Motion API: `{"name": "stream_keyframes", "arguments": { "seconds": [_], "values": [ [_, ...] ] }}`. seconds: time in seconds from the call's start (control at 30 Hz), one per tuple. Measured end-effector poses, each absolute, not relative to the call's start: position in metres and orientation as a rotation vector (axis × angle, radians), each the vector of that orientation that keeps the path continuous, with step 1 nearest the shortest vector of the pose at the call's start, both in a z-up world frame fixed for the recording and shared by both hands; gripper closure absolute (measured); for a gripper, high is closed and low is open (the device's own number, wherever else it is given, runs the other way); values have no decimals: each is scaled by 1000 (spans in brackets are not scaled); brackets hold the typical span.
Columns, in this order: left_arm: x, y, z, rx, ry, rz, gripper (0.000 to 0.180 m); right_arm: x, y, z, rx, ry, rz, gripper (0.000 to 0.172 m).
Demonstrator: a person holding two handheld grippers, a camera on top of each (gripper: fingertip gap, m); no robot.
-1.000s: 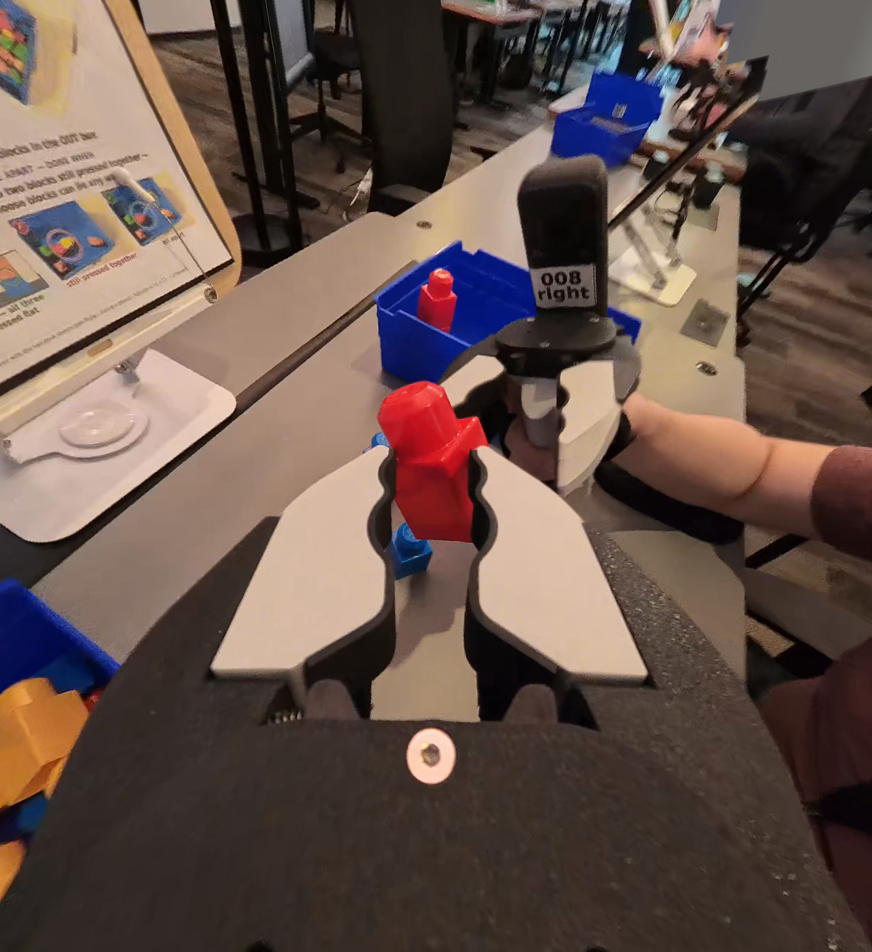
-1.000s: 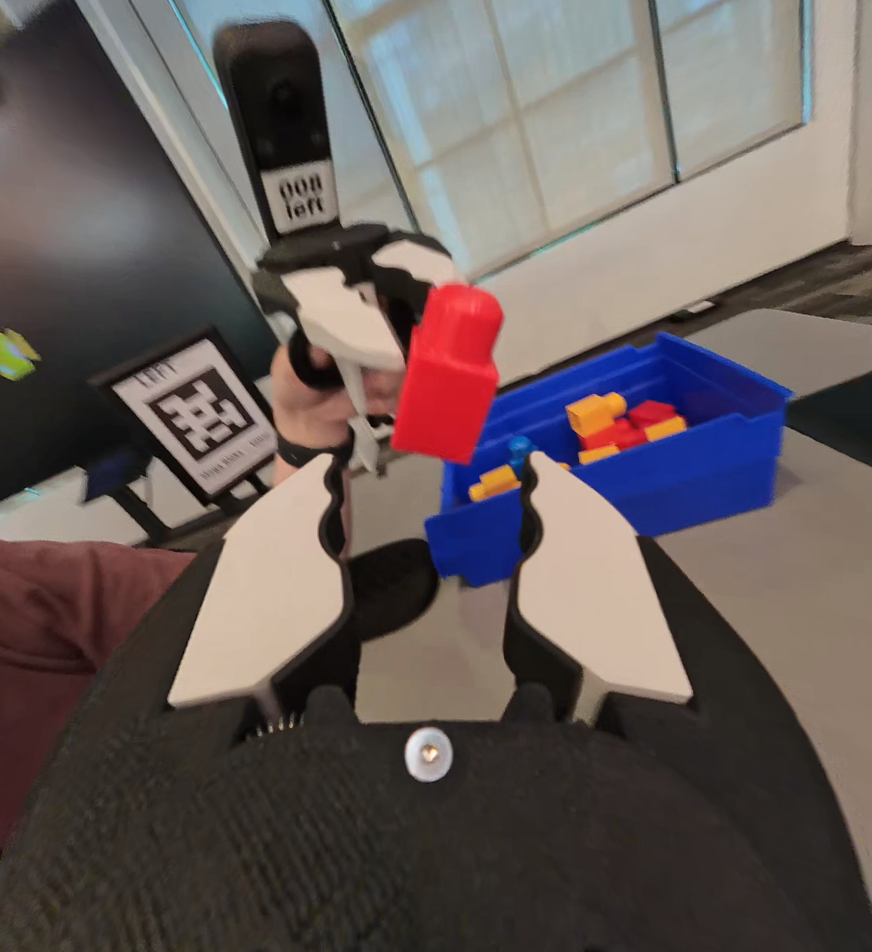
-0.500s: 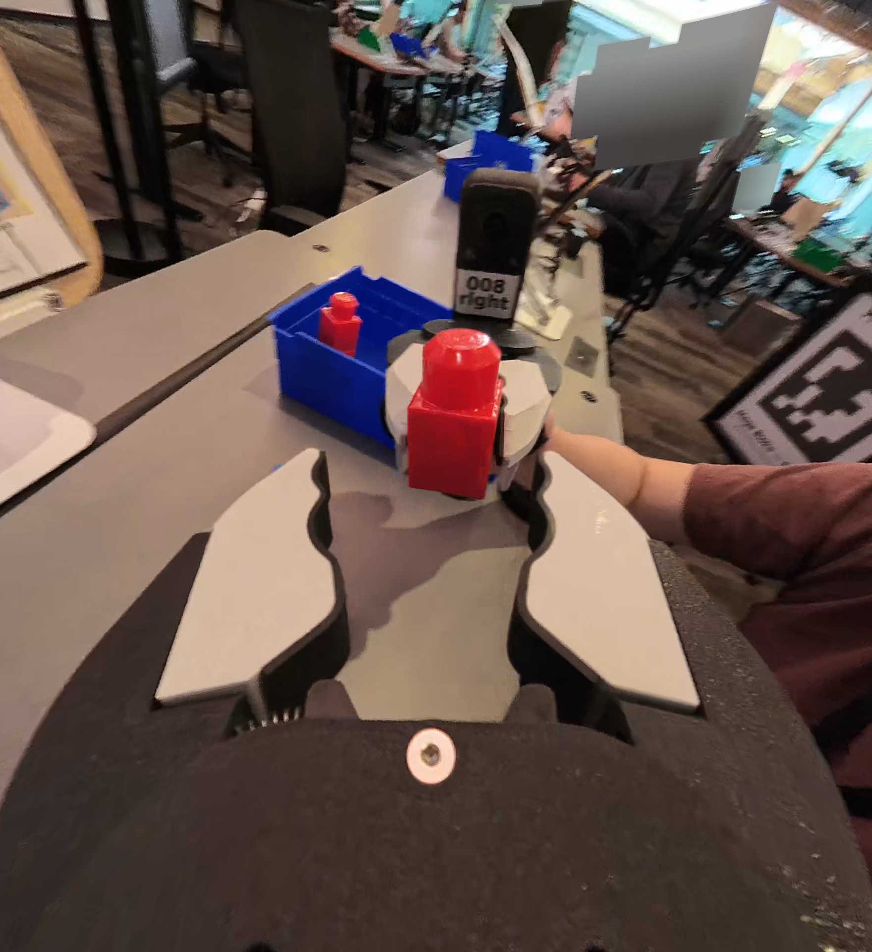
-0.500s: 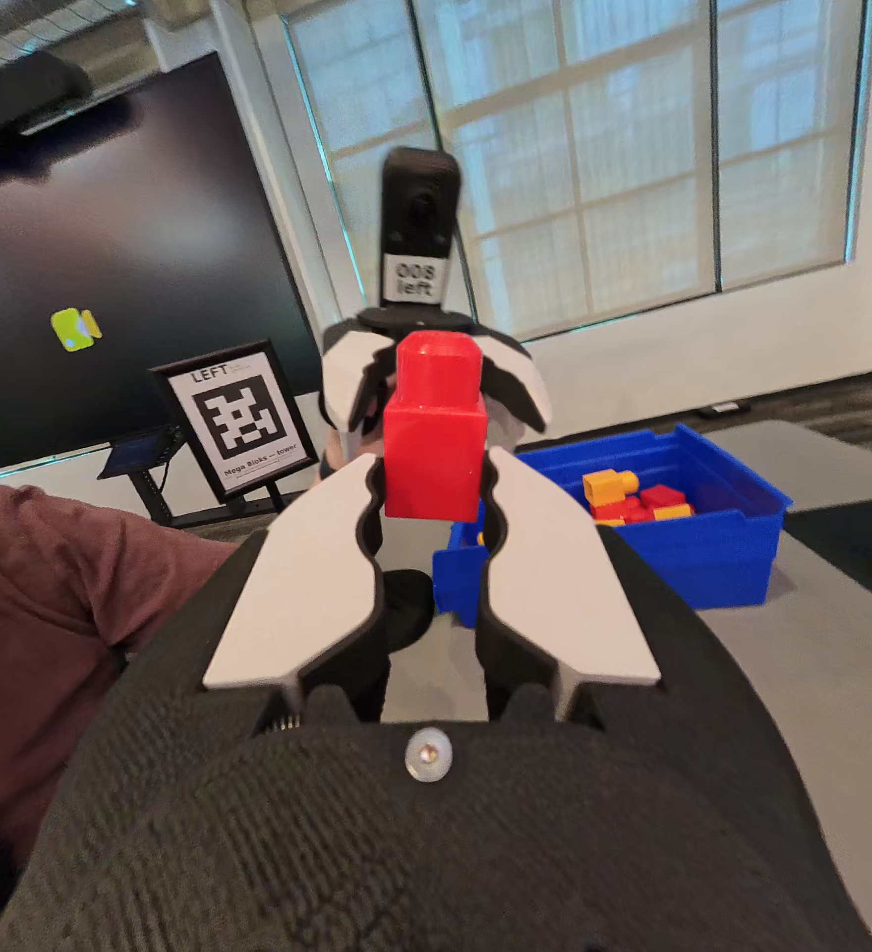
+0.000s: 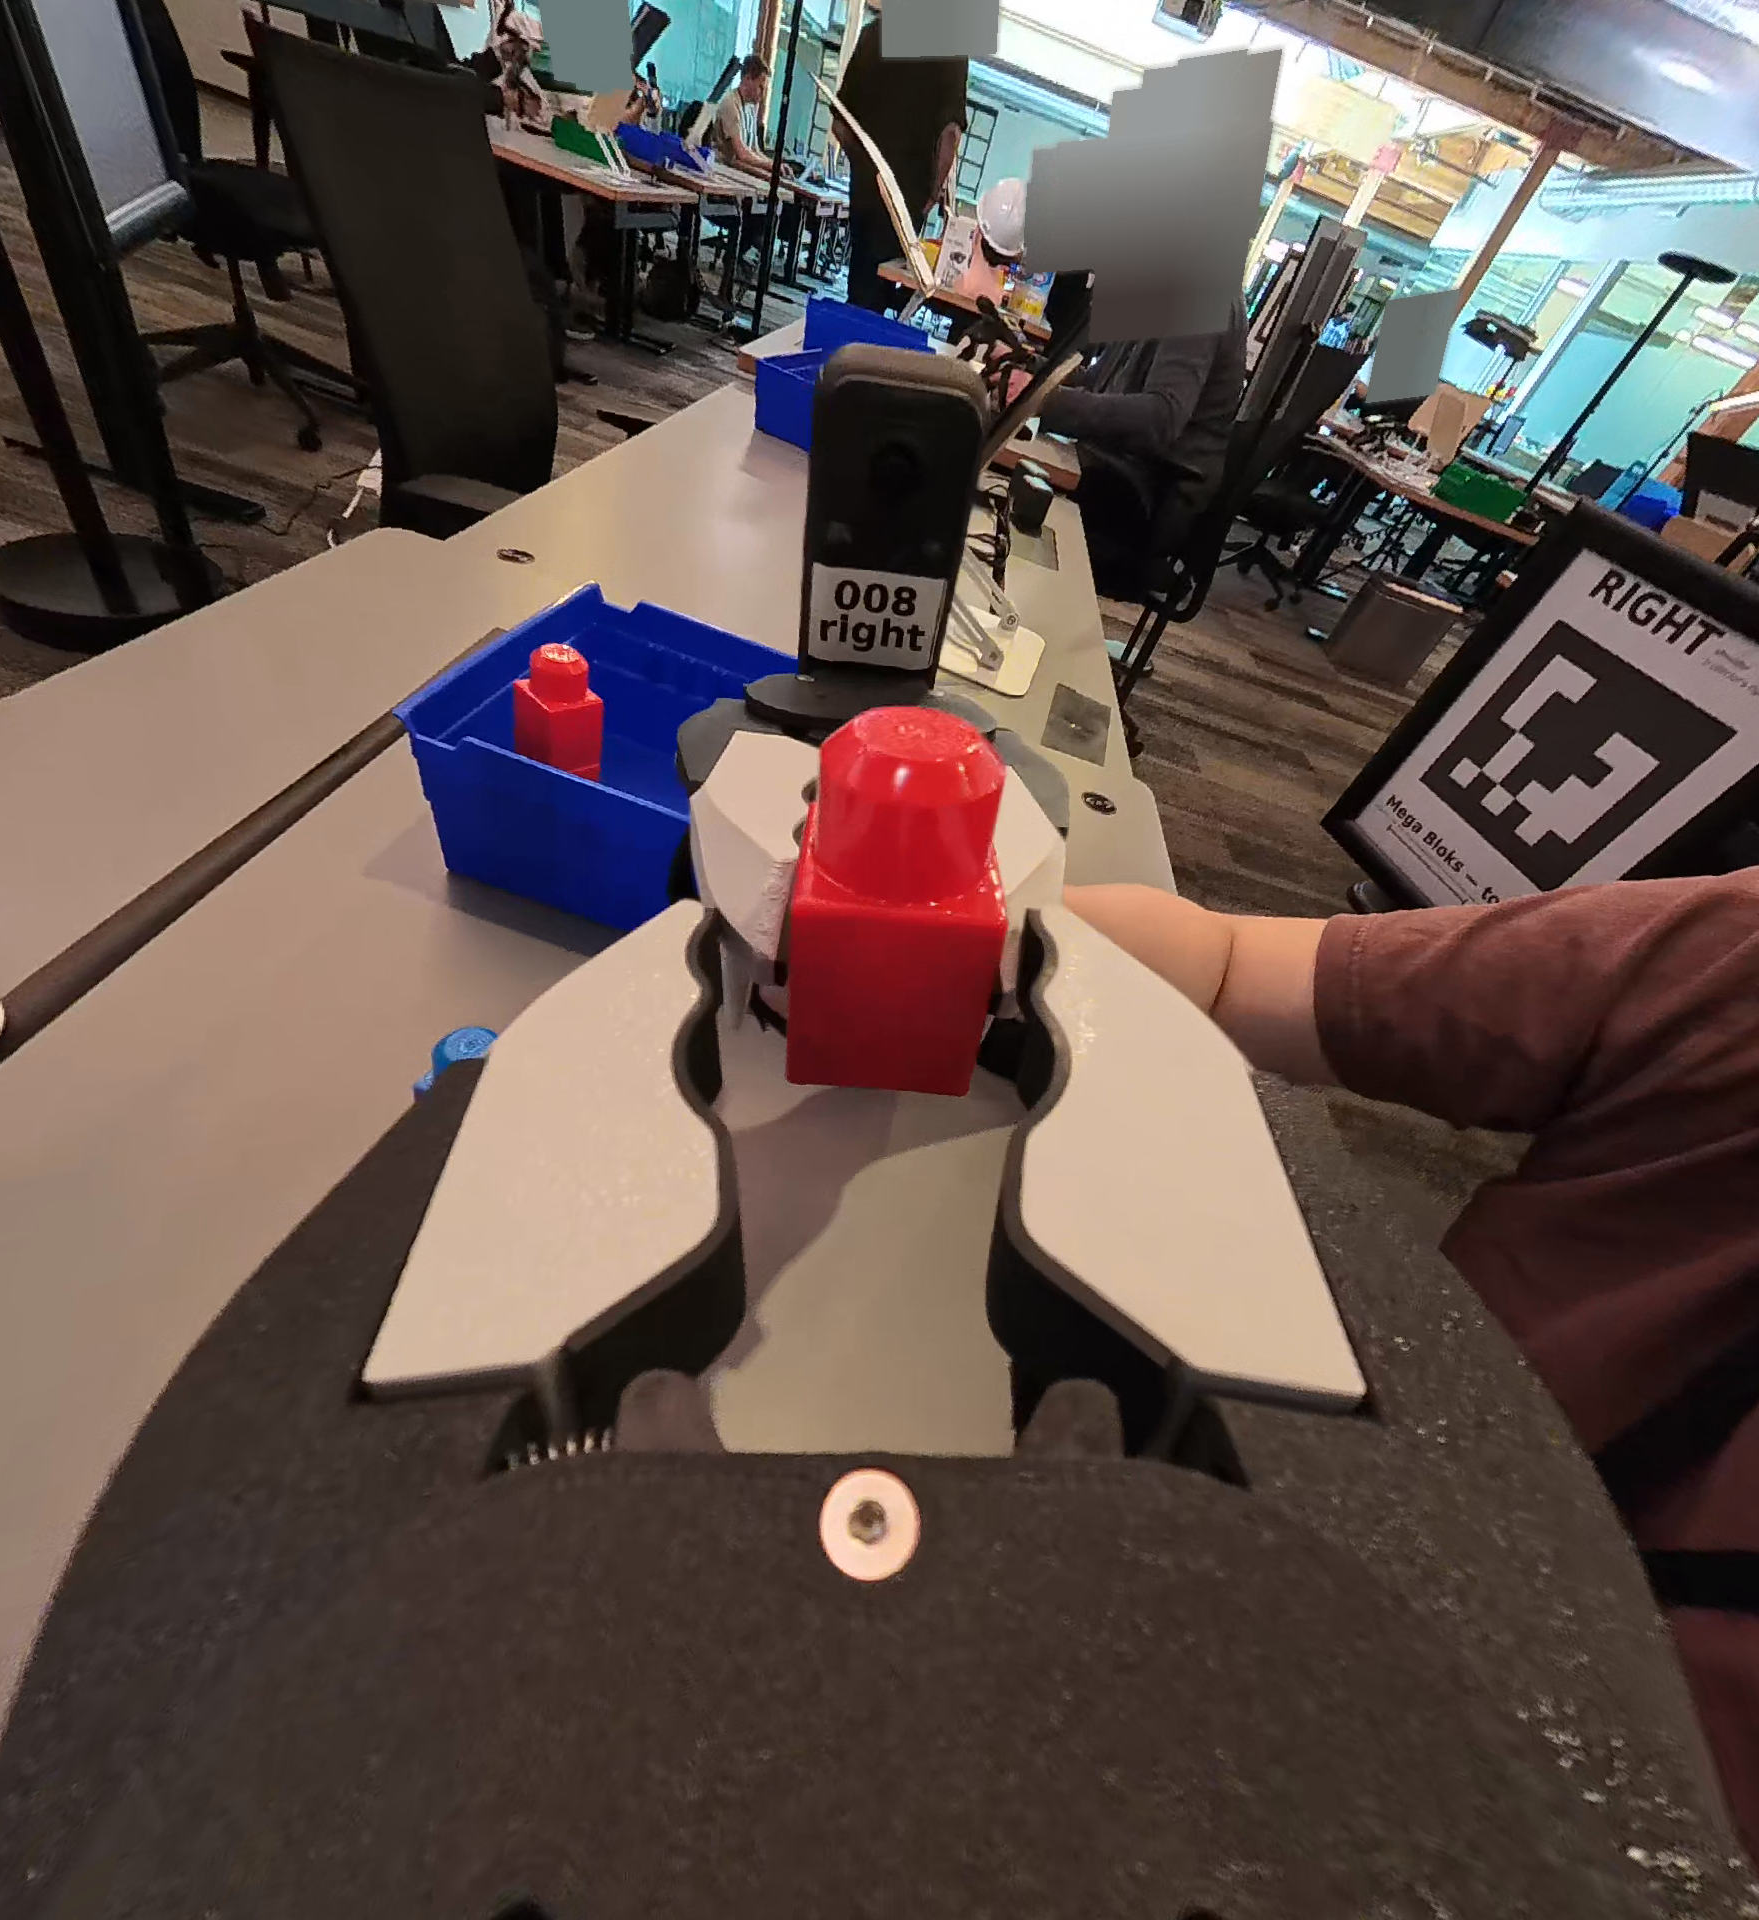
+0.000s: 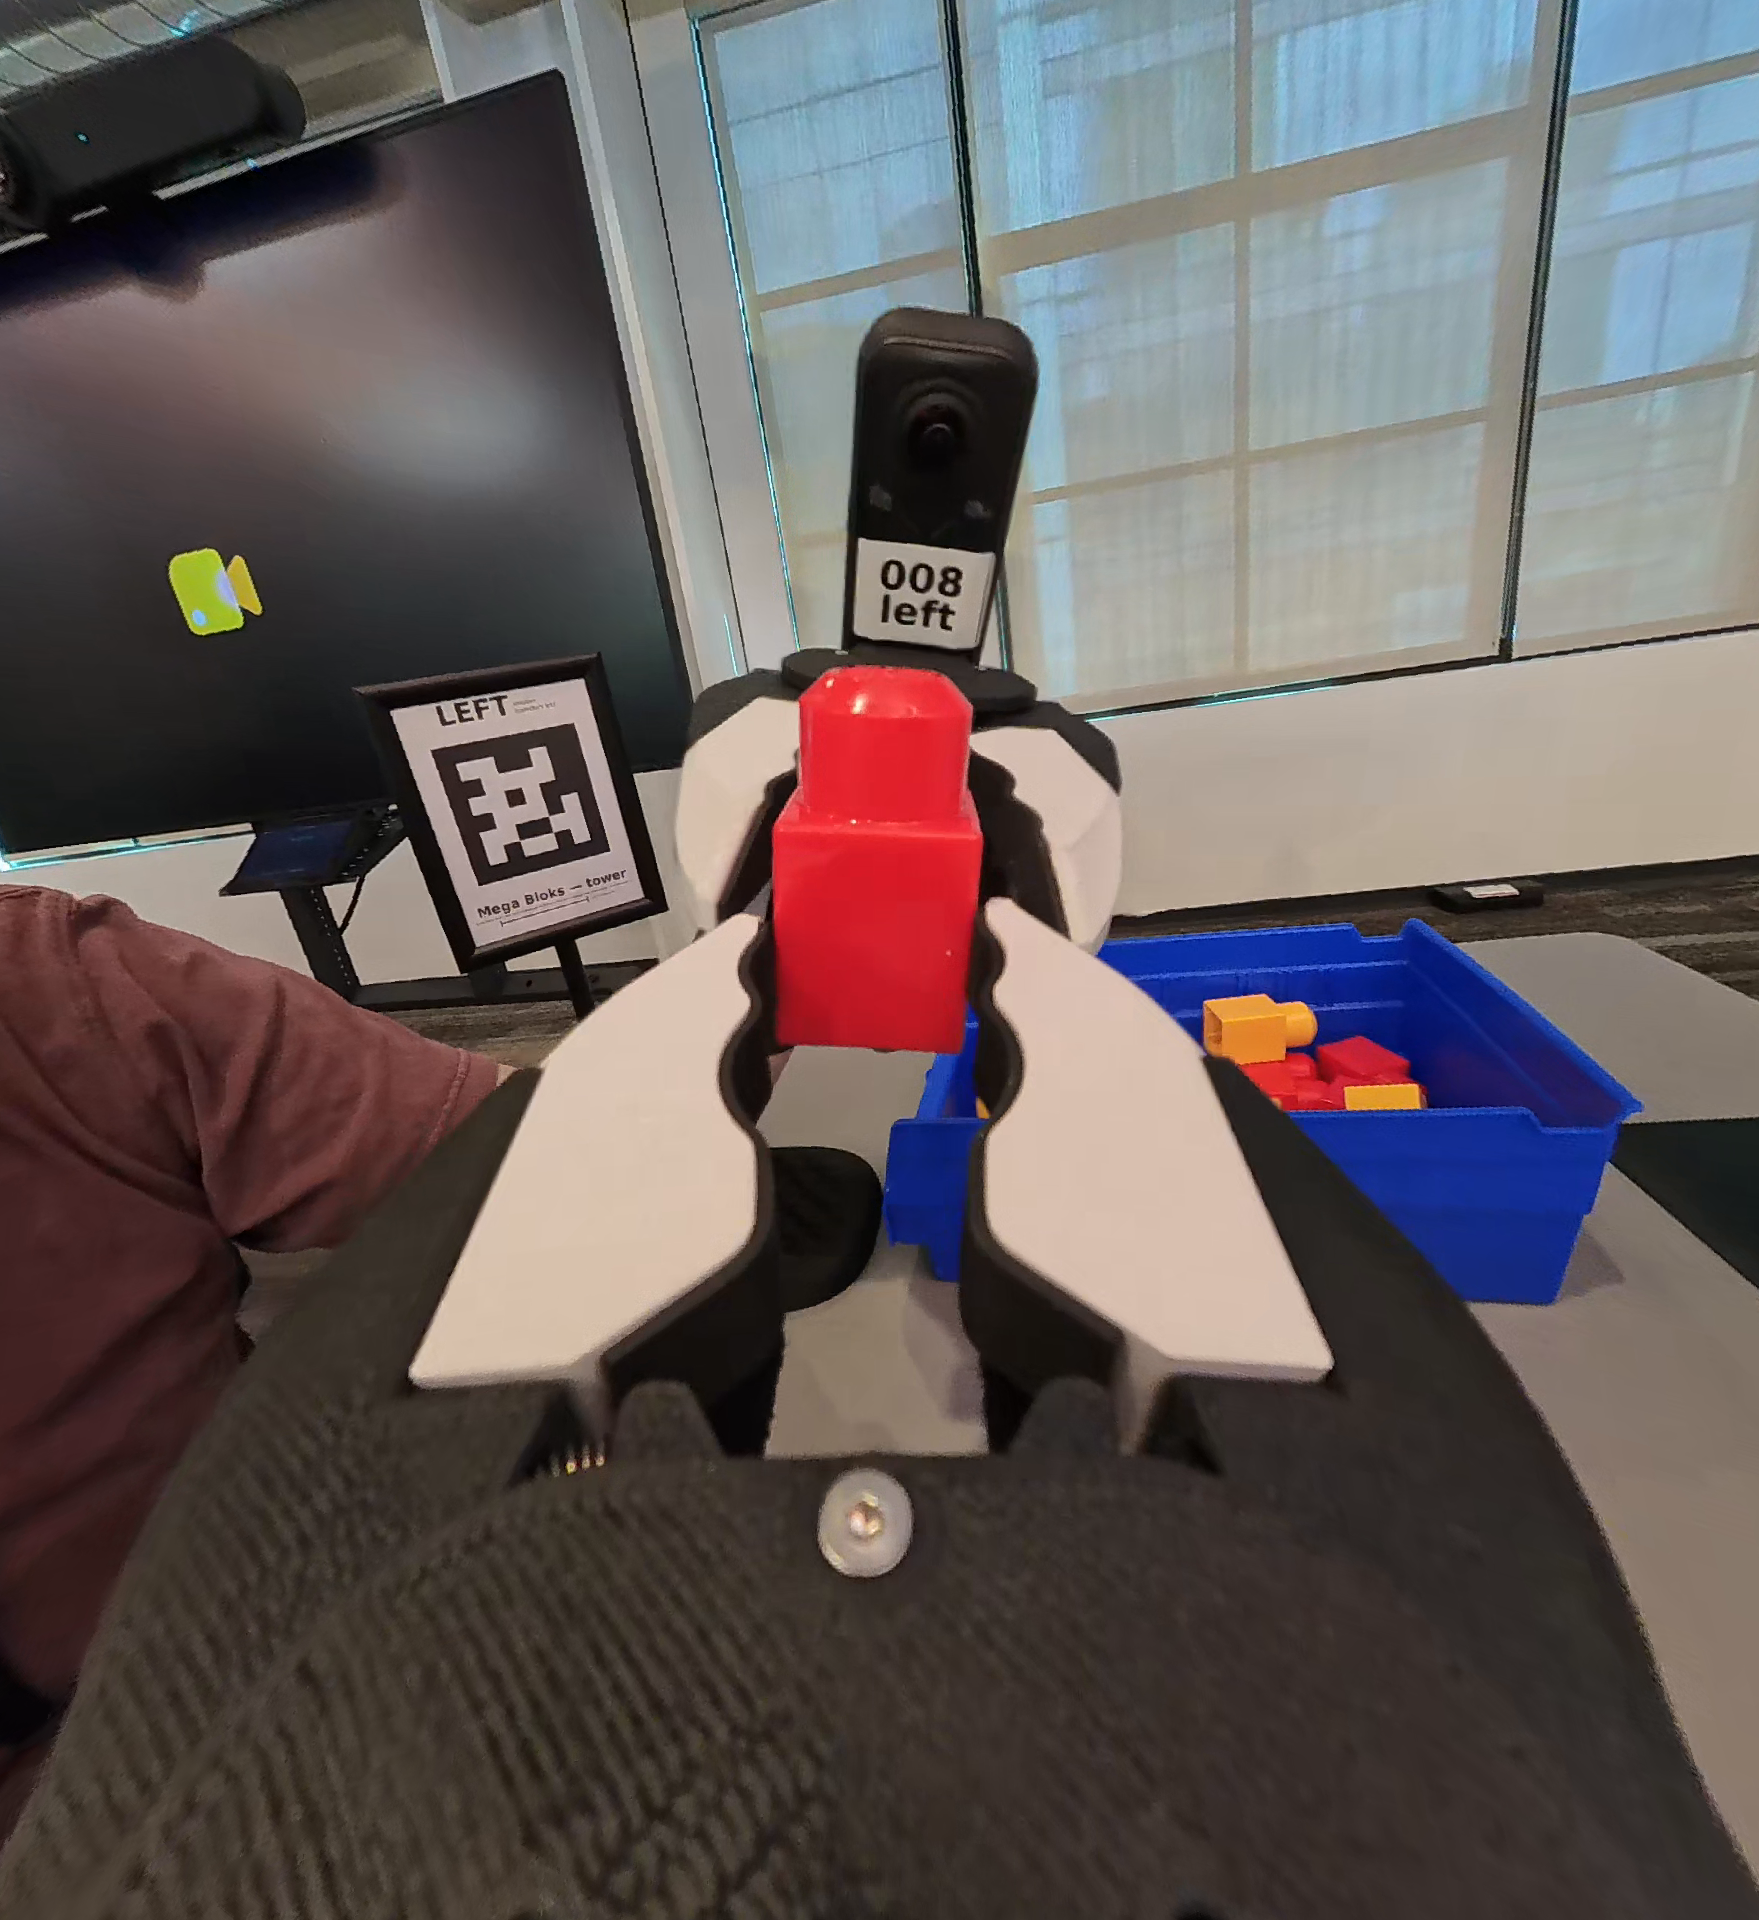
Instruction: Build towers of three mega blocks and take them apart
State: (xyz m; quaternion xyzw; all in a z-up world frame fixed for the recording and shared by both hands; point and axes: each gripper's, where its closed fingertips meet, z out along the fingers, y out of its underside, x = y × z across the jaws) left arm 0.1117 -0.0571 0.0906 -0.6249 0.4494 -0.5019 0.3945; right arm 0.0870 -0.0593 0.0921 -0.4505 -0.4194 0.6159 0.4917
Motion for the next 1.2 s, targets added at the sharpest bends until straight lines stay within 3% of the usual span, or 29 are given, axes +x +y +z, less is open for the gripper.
{"name": "stream_keyframes", "arguments": {
  "seconds": [0.13, 0.23, 0.47, 0.63, 0.73, 0.8, 1.07, 1.13, 1.2],
  "values": [
    [111, -56, 91, -1574, 1145, -1264, 130, 89, -59, 91, -1088, -1036, 1475, 135],
    [104, -47, 96, -1546, 1107, -1203, 143, 92, -54, 94, -1090, -1001, 1453, 125],
    [99, -48, 97, -1534, 1148, -1124, 143, 90, -47, 87, -1145, -1016, 1372, 123],
    [100, -50, 98, -1512, 1160, -1061, 143, 87, -53, 86, -1130, -1048, 1364, 137],
    [104, -60, 98, -1472, 1215, -1075, 144, 88, -62, 87, -1091, -1110, 1352, 137],
    [108, -64, 96, -1467, 1238, -1092, 133, 88, -70, 89, -1044, -1143, 1372, 137],
    [112, -68, 96, -1431, 1282, -1009, 144, 91, -69, 90, -1042, -1163, 1326, 137],
    [105, -60, 97, -1443, 1258, -940, 144, 92, -65, 91, -1074, -1135, 1326, 122],
    [93, -51, 100, -1461, 1228, -890, 144, 93, -51, 80, -1225, -1127, 1294, 118]
  ]
}}
